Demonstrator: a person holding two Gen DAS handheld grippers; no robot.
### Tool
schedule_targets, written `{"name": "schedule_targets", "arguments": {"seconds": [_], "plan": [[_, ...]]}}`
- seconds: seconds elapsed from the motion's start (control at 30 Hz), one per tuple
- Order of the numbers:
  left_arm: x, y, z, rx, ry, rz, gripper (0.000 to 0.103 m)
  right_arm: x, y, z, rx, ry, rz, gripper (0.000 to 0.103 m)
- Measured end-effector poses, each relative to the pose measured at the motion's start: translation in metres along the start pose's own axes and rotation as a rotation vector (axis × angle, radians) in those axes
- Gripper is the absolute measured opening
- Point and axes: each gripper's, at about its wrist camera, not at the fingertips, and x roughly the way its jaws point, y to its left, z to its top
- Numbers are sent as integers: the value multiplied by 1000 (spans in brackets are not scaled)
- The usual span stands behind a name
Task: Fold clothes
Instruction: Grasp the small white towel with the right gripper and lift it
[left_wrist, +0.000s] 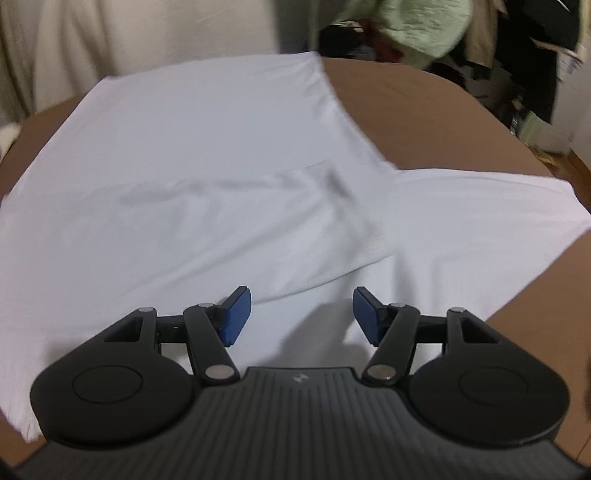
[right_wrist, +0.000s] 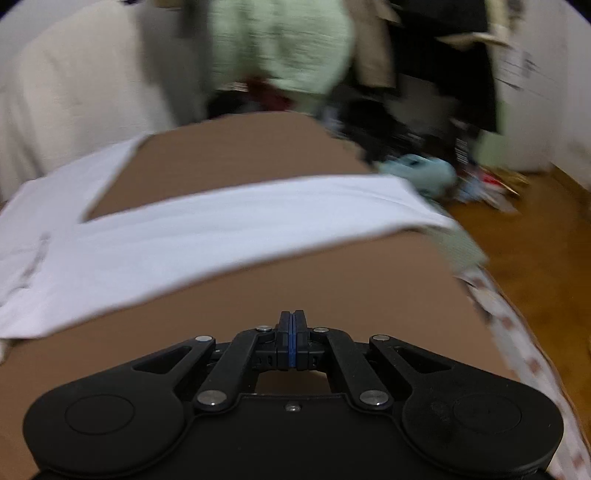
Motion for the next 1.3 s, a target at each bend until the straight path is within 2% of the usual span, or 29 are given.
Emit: {"name": "schedule_targets", "arguments": {"seconds": [0.07,0.1,0.17,0.2,0.23,0.37,0.43,0.57,0.63,0.67,0.73,0.87,0.97,1.03,1.17,1.2,1.23,1.27,1.3], "plan": [[4,-16,7,39,5,-30,61,-4,-25,-5,36,45,-3,3],[7,-24,9,56,11,-49,61,-4,-36,-7,64,81,51,12],[13,-39,13,88,26,-73,61,-6,-56,-6,129,127,176,39],[13,-44,14,107,23,-76,61,-11,-65,-3,166,127,239,61],[14,-49,14,127,20,-79,62,-17,-74,1,183,109,273,67],[15,-62,13,179,7,-94,65,-33,-103,18,182,30,239,67],[18,-64,12,183,16,-110,65,-30,-117,25,240,6,234,67],[18,-70,5,233,19,-144,69,-6,-133,34,405,-39,307,68],[19,-72,2,270,49,-197,73,14,-132,37,465,-20,352,68],[22,-70,0,266,83,-245,73,24,-131,39,488,1,362,68],[23,-63,-5,215,96,-263,73,37,-123,40,504,42,392,68],[22,-60,-1,207,76,-258,73,50,-106,47,457,48,430,68],[23,-64,5,186,65,-269,73,81,-106,53,450,59,421,69],[25,-67,4,190,72,-265,73,103,-114,54,501,53,370,69],[29,-60,-5,201,83,-249,73,135,-127,57,624,-46,414,68],[28,-58,-9,205,72,-249,73,144,-129,60,658,-45,429,57],[26,-57,-13,206,58,-249,73,148,-129,65,666,-43,426,25],[21,-55,-14,200,44,-249,73,150,-127,70,661,-40,413,9],[17,-53,-16,193,30,-249,73,149,-122,76,637,-42,401,9]]}}
